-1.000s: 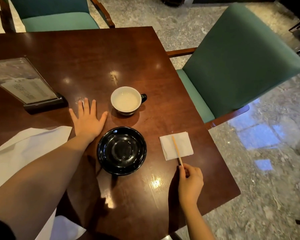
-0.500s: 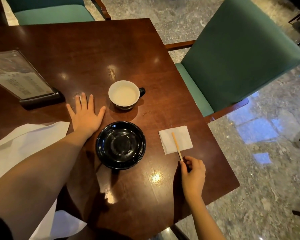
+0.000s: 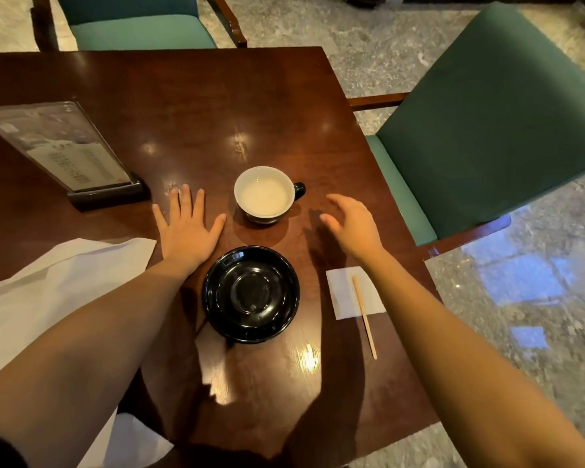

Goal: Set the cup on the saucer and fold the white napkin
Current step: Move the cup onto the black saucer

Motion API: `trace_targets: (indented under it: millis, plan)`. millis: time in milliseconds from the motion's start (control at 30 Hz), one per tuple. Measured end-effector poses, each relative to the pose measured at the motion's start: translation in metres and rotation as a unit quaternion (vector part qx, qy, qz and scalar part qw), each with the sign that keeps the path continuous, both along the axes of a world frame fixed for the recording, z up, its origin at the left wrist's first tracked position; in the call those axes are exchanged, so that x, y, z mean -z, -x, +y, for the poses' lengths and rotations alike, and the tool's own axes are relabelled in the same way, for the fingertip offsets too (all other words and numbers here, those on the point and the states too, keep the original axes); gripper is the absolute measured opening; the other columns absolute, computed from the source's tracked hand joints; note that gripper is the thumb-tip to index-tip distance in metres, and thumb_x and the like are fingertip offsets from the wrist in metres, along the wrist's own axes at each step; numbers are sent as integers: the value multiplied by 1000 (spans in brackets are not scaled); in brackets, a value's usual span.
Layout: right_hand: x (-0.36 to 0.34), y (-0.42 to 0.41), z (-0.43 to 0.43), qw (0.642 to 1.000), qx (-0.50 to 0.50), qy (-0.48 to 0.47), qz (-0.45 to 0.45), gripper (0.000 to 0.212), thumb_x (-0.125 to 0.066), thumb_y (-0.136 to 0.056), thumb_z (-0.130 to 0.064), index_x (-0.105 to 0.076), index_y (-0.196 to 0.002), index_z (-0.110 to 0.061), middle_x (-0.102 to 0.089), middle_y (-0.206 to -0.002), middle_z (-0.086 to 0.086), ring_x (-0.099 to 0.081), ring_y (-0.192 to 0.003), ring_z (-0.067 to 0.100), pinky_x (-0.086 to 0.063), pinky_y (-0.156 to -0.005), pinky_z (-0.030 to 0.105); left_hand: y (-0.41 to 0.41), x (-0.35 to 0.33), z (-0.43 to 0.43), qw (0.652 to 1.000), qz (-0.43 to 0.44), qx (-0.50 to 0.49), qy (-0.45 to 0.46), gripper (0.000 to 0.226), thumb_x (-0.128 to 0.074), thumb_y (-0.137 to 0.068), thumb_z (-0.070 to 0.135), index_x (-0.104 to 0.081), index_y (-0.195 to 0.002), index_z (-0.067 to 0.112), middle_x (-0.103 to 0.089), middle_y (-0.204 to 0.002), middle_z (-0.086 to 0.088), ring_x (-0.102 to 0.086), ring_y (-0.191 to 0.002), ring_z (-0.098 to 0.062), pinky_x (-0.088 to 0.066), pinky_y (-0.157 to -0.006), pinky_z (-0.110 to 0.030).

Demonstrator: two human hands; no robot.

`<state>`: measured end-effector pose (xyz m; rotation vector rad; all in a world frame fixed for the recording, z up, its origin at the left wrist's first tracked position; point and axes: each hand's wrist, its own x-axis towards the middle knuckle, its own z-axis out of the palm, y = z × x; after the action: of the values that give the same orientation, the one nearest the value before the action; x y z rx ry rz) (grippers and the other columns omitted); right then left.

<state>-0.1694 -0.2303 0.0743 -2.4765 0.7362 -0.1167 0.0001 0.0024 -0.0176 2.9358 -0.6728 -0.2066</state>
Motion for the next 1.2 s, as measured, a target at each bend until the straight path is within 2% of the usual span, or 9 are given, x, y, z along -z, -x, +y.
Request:
trace_targets:
  millis: [200,300,400,467,567,733,900,1033,1200]
  plan:
    - [7,-60,-2,997,-73,-17,25,52,-56,-92,-21,-39,-140,-11,-45,-143,10,-41,-131,26,-34,-109,40,0,1,1,1000,-14,0,10,73,-12,-89,65,-7,-149,24,-3,-158,-6,5,-145,-25,3,-114,-57]
    - [10,-72,-2,996,-88,-11,11,42,-51,-94,-15,-47,-135,-9,-53,-135,12,-47,-124,29,-39,-104,43,0,2,2,1000,-18,0,13,73,-13,-89,65,-6,-149,24,-3,-159,-6,5,-145,-25,3,-114,-56]
    - [8,-73,-5,994,-109,-2,3,31,-51,-94,-14,-58,-123,-6,-59,-125,13,-54,-113,28,-41,-96,36,2,2,2,1000,-22,0,17,72,-15,-90,64,-6,-149,24,-3,-159,-6,5,-145,-25,4,-114,-56]
    - [7,-74,-11,993,-112,-42,17,26,-52,-94,-17,-59,-119,-10,-62,-115,9,-59,-98,22,-45,-85,31,2,2,1,1000,-20,0,19,71,-16,-90,63,-6,-149,24,-2,-159,-6,6,-145,-24,5,-114,-55]
    - [7,-75,-22,975,-102,-188,59,20,-54,-94,-16,-58,-112,-8,-63,-87,3,-60,-72,13,-52,-68,25,1,3,0,1000,-25,-3,15,72,-15,-90,64,-6,-149,25,-2,-159,-6,6,-145,-24,5,-115,-55]
    - [1,-74,-31,953,-119,-254,114,21,-54,-94,-22,-59,-105,-5,-62,-76,2,-58,-66,11,-51,-61,12,2,2,0,999,-30,0,18,71,-16,-90,64,-7,-149,25,-3,-159,-6,5,-145,-24,4,-114,-55]
    - [-1,-75,-27,959,-140,-210,125,24,-51,-95,-23,-60,-102,-2,-58,-80,-1,-57,-67,9,-51,-65,15,2,2,0,999,-35,1,16,71,-17,-90,64,-8,-149,24,-4,-159,-6,3,-145,-24,3,-114,-54]
    - [-4,-72,-25,956,-168,-187,152,30,-49,-96,-28,-63,-99,-1,-61,-94,10,-61,-78,20,-52,-84,37,2,2,0,999,-33,0,14,71,-16,-90,64,-8,-149,25,-4,-159,-6,4,-145,-24,4,-114,-54]
    - [-3,-62,-15,929,-148,-276,195,33,-41,-99,-31,-59,-95,-3,-57,-80,7,-56,-68,16,-50,-67,29,1,1,0,1000,-23,0,8,72,-12,-89,65,-7,-149,25,-1,-159,-5,7,-145,-24,5,-114,-54]
